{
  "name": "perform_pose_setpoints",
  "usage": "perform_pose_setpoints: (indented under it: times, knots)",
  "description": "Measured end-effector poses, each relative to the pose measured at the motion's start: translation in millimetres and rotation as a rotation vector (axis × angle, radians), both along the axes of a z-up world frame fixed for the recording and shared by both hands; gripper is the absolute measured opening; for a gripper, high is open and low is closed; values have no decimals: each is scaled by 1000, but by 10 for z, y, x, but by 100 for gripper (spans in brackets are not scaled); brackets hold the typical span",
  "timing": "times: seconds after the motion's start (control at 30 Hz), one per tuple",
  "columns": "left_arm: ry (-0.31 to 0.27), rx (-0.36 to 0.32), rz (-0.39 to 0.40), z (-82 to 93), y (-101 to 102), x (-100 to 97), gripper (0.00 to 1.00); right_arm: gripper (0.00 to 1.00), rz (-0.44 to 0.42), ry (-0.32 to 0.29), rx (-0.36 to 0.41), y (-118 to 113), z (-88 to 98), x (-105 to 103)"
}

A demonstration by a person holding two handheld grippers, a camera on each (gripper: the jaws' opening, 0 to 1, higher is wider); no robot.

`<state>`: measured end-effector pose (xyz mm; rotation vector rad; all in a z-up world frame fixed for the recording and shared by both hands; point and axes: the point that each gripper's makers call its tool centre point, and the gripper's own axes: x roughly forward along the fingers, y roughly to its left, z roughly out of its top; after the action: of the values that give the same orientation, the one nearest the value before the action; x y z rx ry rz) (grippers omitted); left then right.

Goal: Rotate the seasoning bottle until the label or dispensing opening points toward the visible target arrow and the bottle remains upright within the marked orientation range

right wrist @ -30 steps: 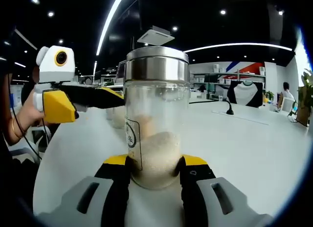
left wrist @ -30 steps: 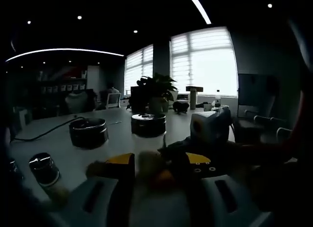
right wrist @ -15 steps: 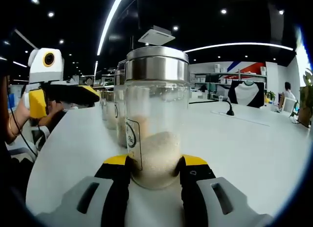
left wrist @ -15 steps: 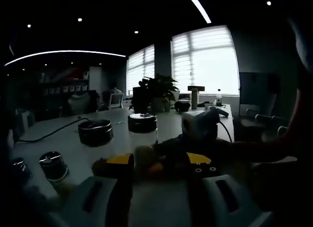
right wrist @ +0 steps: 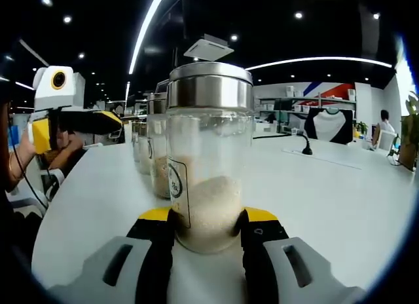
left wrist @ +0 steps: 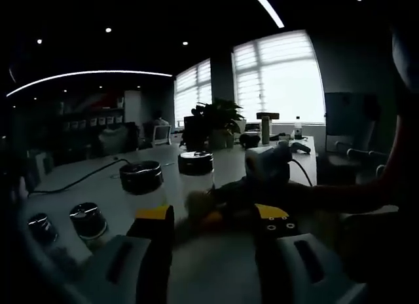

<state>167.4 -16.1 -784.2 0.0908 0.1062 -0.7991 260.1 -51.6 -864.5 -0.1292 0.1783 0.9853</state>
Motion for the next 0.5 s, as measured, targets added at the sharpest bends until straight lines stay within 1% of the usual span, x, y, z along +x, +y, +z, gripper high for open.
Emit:
perform_pose_setpoints:
  times: [0.2,0.33,0.5]
  knots:
    - [20,18,42,-62,144,-44,57,38,0,2,0,3,3,22]
    - [27,9,78,-66,250,-40,60,38,0,2,0,5,8,21]
    - [29,5,99,-57,317,-41,63,39,2,2,1,13,13,21]
